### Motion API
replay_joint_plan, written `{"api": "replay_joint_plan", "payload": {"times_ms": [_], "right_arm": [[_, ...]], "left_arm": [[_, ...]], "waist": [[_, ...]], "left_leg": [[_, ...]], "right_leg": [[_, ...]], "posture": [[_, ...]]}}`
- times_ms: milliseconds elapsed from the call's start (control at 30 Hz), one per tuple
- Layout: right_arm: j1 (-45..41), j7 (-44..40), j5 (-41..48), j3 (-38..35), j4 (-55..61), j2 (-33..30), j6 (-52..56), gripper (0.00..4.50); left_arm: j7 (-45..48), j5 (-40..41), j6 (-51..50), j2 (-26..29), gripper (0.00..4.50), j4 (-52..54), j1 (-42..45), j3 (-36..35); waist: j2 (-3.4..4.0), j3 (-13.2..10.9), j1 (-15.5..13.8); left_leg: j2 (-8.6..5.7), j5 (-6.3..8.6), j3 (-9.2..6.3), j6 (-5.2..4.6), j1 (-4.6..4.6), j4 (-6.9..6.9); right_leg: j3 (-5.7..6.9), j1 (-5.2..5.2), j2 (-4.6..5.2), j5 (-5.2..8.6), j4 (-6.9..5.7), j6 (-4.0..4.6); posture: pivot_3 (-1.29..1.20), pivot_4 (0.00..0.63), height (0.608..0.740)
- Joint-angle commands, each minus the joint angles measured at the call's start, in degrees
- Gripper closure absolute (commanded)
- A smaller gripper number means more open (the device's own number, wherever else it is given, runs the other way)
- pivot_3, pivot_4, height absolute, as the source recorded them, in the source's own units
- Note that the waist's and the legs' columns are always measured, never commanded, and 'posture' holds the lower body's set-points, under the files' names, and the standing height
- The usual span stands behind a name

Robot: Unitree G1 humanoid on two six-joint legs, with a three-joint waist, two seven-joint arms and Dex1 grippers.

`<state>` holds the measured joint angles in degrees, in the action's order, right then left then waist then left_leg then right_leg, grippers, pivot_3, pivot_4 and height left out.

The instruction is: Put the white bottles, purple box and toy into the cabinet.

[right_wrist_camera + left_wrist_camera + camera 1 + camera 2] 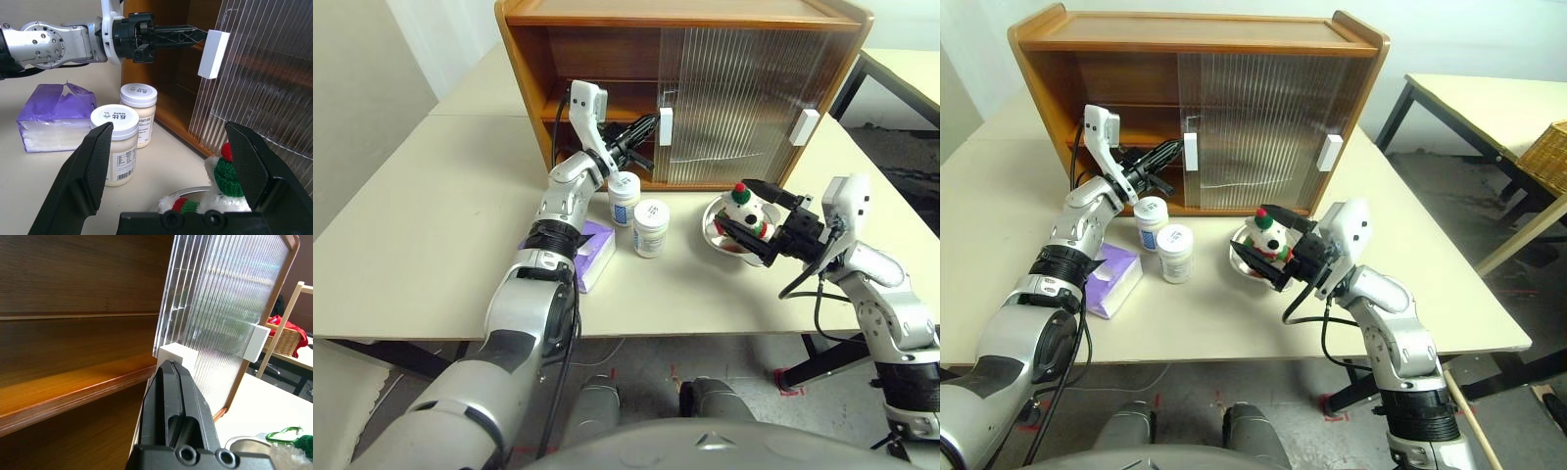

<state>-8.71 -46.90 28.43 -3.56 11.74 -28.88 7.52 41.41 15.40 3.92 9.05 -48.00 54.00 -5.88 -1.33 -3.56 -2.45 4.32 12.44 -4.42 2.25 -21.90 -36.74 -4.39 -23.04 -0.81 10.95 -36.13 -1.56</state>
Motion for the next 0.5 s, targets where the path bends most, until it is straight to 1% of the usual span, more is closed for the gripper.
{"api": "replay_joint_plan", "payload": {"times_ms": [33, 267, 500], "right_arm": [[0.34, 0.09, -0.18, -0.98, 0.71, -0.18, -0.20, 0.00], [0.99, 1.08, 1.42, -2.65, 1.74, 0.21, 0.15, 0.00], [1.15, 1.55, 2.90, -3.60, 2.38, 1.78, 0.21, 0.00]], "left_arm": [[0.64, -0.81, 0.65, -0.11, 4.48, -0.93, 0.27, 0.40], [0.68, -1.02, 1.27, -0.94, 4.48, -2.93, 1.03, 0.53], [0.72, -0.90, 1.67, -0.12, 4.48, -4.84, 1.81, -0.15]], "waist": [[0.00, 0.00, 0.04], [0.00, 0.00, 0.39], [0.00, 0.00, 0.75]], "left_leg": [[0.00, 0.00, 0.00, 0.00, 0.00, 0.00], [0.00, 0.00, 0.00, -0.01, 0.00, -0.04], [0.00, 0.00, 0.00, -0.03, 0.00, -0.06]], "right_leg": [[0.00, 0.00, 0.00, 0.00, 0.00, 0.00], [0.00, 0.02, 0.00, 0.00, 0.00, 0.00], [0.00, 0.06, 0.00, 0.01, 0.01, -0.01]], "posture": [[0.01, 0.039, 0.740], [-0.01, 0.038, 0.740], [-0.01, 0.036, 0.740]]}}
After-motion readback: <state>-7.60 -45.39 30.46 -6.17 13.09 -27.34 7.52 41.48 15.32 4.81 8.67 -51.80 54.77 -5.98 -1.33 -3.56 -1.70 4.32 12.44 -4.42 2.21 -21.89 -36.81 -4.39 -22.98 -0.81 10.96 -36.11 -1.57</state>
